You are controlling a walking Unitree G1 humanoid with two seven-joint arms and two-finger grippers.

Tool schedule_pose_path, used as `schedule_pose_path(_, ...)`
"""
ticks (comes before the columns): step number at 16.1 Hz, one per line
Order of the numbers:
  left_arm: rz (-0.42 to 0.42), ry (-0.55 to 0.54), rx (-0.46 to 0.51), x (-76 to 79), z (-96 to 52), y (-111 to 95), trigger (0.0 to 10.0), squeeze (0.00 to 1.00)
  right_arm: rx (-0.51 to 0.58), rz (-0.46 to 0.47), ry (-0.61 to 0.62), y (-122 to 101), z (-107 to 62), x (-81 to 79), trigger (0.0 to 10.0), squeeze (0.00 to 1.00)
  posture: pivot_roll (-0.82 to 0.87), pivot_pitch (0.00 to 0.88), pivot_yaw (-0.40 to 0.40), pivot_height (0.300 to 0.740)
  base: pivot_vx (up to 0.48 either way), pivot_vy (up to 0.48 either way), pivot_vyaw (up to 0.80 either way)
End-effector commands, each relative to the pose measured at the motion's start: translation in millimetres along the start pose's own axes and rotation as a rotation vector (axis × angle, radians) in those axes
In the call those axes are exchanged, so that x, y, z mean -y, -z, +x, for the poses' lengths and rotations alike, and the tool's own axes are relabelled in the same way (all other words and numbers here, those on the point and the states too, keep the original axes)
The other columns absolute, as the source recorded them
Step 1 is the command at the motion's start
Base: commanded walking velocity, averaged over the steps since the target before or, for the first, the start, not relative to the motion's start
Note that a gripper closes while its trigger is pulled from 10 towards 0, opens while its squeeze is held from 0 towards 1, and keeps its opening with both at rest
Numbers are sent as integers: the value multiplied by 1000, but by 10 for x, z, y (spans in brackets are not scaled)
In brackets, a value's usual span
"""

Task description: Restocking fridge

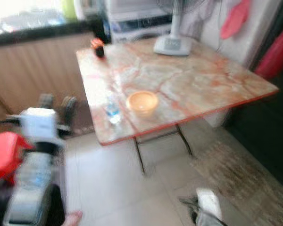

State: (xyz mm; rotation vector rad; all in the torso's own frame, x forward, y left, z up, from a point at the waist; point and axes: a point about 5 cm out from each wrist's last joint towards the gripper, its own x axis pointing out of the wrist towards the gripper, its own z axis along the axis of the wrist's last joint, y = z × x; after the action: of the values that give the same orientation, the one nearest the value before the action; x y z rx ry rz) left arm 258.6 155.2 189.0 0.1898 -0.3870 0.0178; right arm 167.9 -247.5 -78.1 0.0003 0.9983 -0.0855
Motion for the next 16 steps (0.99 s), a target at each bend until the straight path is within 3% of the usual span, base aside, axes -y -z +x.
schedule_pose_path(1, 12, -20, 3, -84, 7, -15, 10000, 0, 30, -43, -62, -154, 37, -121, 10000, 0, 47, 22, -12, 740, 277, 0, 0)
schedule_pose_path(2, 11, -17, 4, -84, 13, -18, 10000, 0, 16, -77, -96, -158, 38, -136, 10000, 0, 45, 24, -12, 740, 277, 0, 0)
schedule_pose_path(6, 11, -15, 7, -81, 22, -41, 10000, 0, 40, 7, -81, -146, 36, -138, 10000, 0, 56, 35, -9, 740, 277, 0, 0)
schedule_pose_path(10, 16, -16, 7, -103, 28, -46, 10000, 0, 44, -35, -90, -164, 36, -137, 10000, 0, 53, 44, -5, 740, 277, 0, 0)
schedule_pose_path(14, 16, -18, 8, -106, 45, -51, 10000, 0, 42, -61, -105, -173, 36, -143, 10000, 0, 51, 47, -6, 740, 280, 0, 706)
schedule_pose_path(16, 15, -18, 7, -104, 49, -53, 10000, 0, 42, -30, -110, -171, 37, -149, 10000, 0, 51, 48, -8, 740, 277, 0, 0)
